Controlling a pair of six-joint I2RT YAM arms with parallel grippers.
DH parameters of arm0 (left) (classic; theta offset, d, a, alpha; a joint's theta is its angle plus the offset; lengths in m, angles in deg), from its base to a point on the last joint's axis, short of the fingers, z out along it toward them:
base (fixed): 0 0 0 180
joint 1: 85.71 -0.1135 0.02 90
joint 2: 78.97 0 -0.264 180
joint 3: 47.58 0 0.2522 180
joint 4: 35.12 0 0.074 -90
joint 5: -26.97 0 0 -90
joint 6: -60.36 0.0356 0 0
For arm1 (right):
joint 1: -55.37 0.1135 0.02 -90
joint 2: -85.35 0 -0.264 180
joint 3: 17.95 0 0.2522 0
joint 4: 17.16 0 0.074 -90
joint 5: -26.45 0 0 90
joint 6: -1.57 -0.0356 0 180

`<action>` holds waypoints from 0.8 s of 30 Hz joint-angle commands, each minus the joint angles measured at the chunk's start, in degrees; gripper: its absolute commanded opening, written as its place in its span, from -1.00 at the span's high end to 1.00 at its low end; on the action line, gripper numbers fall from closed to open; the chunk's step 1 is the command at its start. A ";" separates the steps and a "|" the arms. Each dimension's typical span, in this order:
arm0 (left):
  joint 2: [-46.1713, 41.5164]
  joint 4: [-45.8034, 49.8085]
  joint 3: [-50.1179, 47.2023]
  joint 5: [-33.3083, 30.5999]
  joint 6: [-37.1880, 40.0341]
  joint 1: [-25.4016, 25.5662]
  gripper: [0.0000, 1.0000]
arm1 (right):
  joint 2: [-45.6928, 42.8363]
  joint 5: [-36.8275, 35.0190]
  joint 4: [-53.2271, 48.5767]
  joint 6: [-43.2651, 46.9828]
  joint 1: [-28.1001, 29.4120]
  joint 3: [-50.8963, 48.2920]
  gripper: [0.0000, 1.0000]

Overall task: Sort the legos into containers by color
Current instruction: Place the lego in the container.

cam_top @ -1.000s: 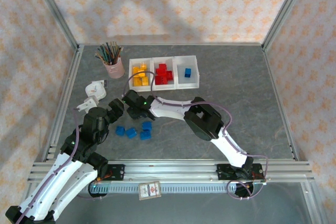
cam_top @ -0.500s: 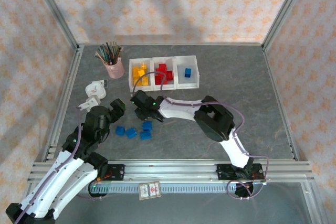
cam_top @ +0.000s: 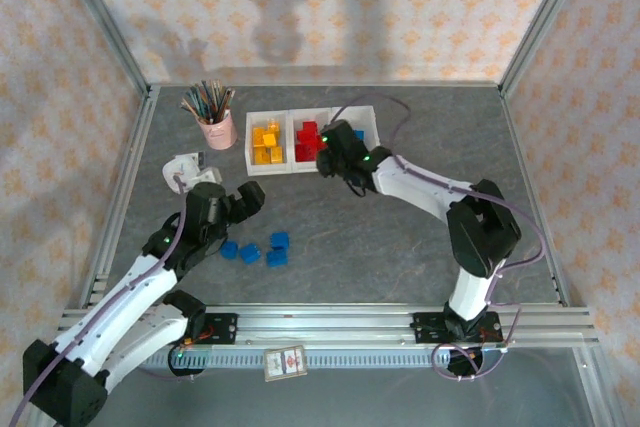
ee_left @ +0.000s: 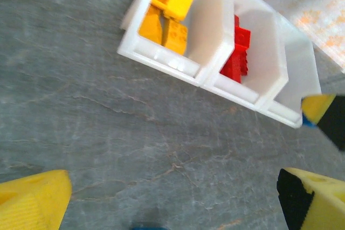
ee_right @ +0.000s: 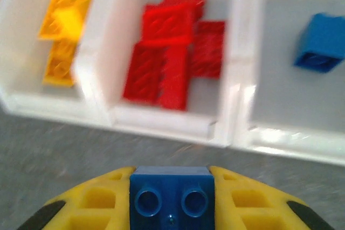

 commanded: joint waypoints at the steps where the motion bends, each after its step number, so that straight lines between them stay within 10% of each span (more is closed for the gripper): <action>1: 2.94 -6.75 2.38 3.76 1.15 1.28 -0.98 | 0.57 -3.02 0.12 -0.22 -3.65 2.02 0.43; 16: 16.32 -15.00 7.30 4.34 0.78 5.30 -0.98 | 21.17 -0.51 -0.41 0.43 -13.70 23.42 0.44; 24: 16.99 -14.86 7.81 3.65 1.70 5.26 -0.98 | 23.62 -0.29 -1.43 1.27 -14.12 27.36 0.12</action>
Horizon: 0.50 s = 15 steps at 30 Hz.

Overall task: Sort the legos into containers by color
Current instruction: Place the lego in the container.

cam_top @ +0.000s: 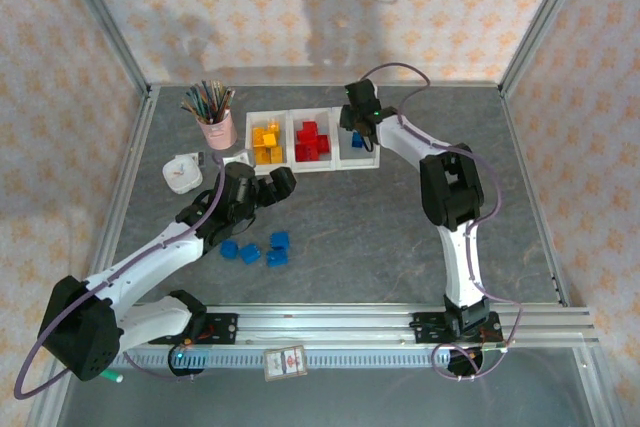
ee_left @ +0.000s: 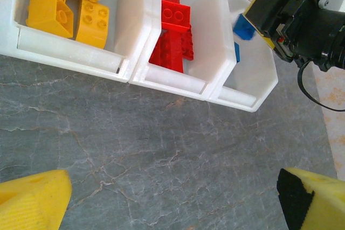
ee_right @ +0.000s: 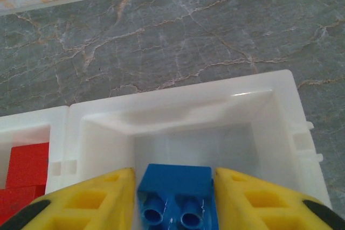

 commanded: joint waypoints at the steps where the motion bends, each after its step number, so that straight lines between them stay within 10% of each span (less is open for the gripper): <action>1: 0.09 -1.17 2.04 -0.57 1.84 0.37 -0.98 | -1.10 0.67 -0.66 0.82 -0.02 0.94 0.08; 15: -4.40 2.54 0.12 -4.04 2.17 0.27 -0.98 | -17.52 4.75 6.51 -1.01 3.21 -18.33 -0.02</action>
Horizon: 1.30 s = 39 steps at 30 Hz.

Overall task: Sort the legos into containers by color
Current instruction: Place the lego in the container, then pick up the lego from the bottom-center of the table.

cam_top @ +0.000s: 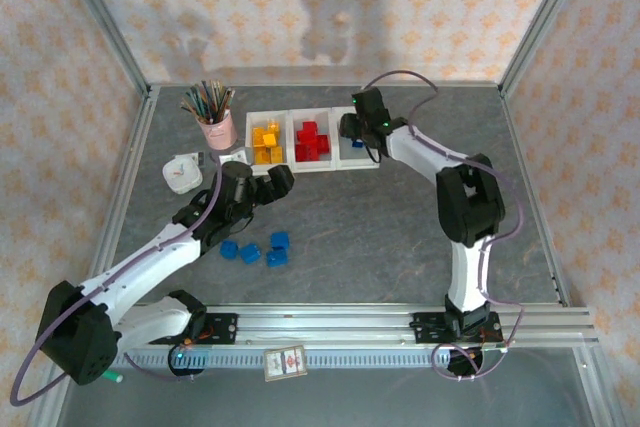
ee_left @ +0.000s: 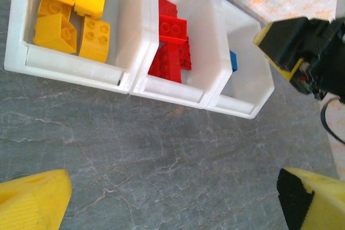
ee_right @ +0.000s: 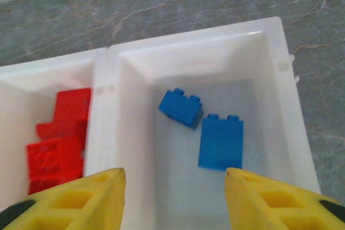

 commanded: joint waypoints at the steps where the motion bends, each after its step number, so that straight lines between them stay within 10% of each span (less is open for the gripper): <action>1: -2.87 1.72 -1.32 -2.42 0.54 0.22 -0.98 | -5.35 0.77 3.32 -0.61 2.39 -4.62 -0.04; 39: -32.30 26.29 -10.27 -17.67 -8.69 -1.02 -0.98 | 0.23 -9.62 -8.01 -15.45 37.84 -8.39 -0.69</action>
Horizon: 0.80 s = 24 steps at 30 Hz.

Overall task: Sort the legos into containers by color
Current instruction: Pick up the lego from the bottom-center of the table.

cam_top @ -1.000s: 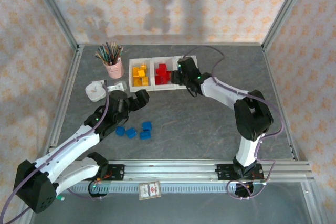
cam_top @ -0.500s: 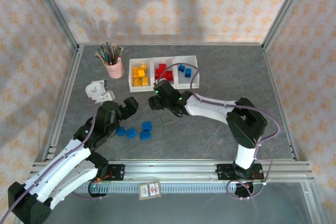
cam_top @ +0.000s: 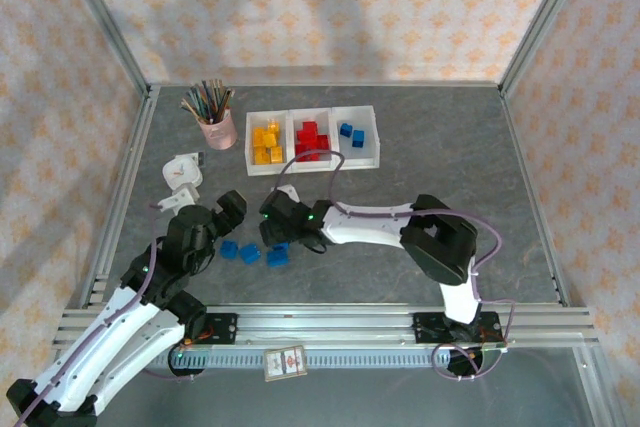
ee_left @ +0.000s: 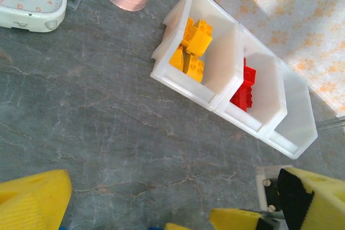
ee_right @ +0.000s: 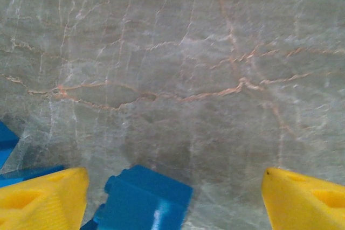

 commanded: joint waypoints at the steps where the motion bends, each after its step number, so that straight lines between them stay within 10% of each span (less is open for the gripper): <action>1: -1.15 3.34 -0.93 -2.61 -1.01 -0.47 -0.98 | 1.64 -3.98 -2.58 -4.01 0.60 2.57 -0.70; 24: -0.12 2.08 -1.46 -1.72 -0.66 -0.53 -0.98 | 5.74 -7.67 -5.14 -6.56 2.50 3.88 -0.31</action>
